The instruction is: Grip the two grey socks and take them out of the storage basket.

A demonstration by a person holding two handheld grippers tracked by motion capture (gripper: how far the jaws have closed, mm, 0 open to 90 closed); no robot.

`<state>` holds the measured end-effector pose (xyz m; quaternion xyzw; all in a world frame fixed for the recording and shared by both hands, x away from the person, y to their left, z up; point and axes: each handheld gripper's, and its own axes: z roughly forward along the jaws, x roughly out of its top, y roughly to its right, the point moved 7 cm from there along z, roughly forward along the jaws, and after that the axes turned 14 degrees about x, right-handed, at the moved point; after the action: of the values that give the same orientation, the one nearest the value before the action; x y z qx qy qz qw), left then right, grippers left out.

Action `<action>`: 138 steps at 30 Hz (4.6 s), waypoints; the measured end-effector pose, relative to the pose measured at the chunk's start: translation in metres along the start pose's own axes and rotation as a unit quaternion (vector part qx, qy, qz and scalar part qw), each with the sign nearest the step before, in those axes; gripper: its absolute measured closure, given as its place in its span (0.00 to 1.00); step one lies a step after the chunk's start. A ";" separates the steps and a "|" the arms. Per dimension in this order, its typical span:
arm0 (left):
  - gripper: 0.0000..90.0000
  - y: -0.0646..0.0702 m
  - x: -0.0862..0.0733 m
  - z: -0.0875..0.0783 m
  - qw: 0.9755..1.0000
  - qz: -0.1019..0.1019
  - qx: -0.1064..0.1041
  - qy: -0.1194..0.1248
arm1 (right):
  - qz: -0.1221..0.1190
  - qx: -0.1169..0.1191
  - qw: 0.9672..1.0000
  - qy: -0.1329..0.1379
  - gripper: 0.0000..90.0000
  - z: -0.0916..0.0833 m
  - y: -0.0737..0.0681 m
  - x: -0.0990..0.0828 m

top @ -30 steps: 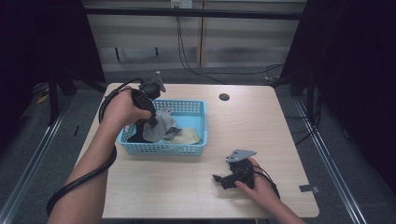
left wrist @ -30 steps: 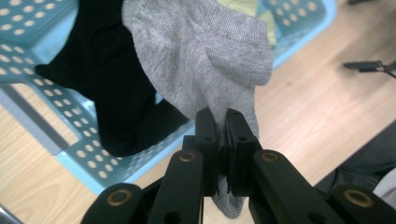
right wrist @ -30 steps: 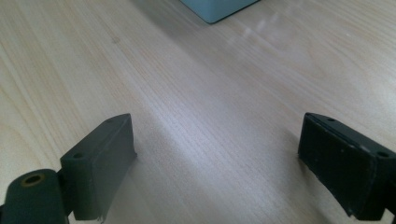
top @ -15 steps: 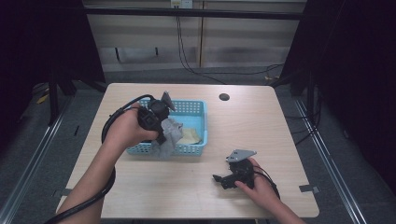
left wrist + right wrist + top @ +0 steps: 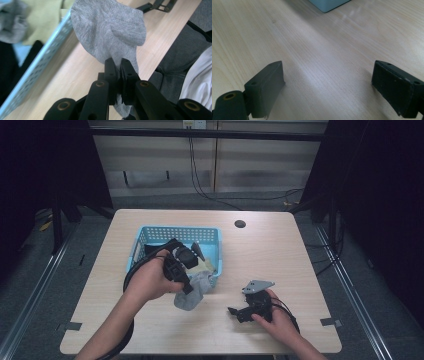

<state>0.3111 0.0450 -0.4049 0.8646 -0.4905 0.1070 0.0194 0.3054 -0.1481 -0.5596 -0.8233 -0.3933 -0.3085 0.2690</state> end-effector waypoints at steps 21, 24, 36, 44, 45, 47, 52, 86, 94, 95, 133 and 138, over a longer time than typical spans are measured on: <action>0.94 0.033 0.001 0.047 0.999 0.043 -0.029 -0.008 | -0.001 0.000 1.000 0.000 0.11 0.000 0.000 0.000; 0.94 0.037 0.000 0.053 0.998 0.048 -0.032 -0.009 | 0.000 0.000 1.000 0.000 0.11 0.000 0.000 0.000; 0.93 0.042 -0.007 0.080 0.998 0.050 -0.034 -0.022 | -0.001 0.000 1.000 0.000 0.11 0.000 0.000 0.000; 0.92 0.039 -0.013 0.086 0.997 0.058 -0.030 -0.031 | 0.000 0.000 1.000 0.000 0.11 0.000 0.000 0.000; 0.92 0.040 -0.014 0.087 0.997 0.057 -0.030 -0.033 | 0.000 0.000 1.000 0.000 0.11 0.000 0.000 0.000; 0.91 0.040 -0.015 0.089 0.997 0.058 -0.031 -0.034 | 0.000 0.000 1.000 0.000 0.11 0.000 0.000 0.000; 0.89 0.039 -0.017 0.094 0.997 0.060 -0.031 -0.036 | 0.000 0.000 1.000 0.000 0.11 0.000 0.000 0.000; 0.35 -0.035 0.009 0.041 0.998 -0.061 -0.002 0.017 | 0.000 0.000 1.000 0.000 0.11 0.000 0.000 0.000; 0.32 -0.080 0.017 0.045 0.992 -0.118 0.028 0.038 | -0.001 0.000 1.000 0.000 0.11 0.000 0.000 0.000; 0.31 -0.091 0.019 0.049 0.990 -0.131 0.036 0.044 | -0.001 0.000 1.000 0.000 0.11 0.000 0.000 0.000; 0.73 -0.141 0.027 0.144 0.979 -0.196 0.052 -0.008 | -0.002 -0.001 1.000 0.001 0.11 0.000 0.000 0.000; 0.87 -0.141 0.025 0.142 0.979 -0.195 0.052 -0.028 | -0.001 -0.001 1.000 0.001 0.11 0.000 0.000 0.000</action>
<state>0.4672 0.0772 -0.5285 0.9460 -0.3070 0.1022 -0.0191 0.3056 -0.1481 -0.5597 -0.8227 -0.3941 -0.3096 0.2683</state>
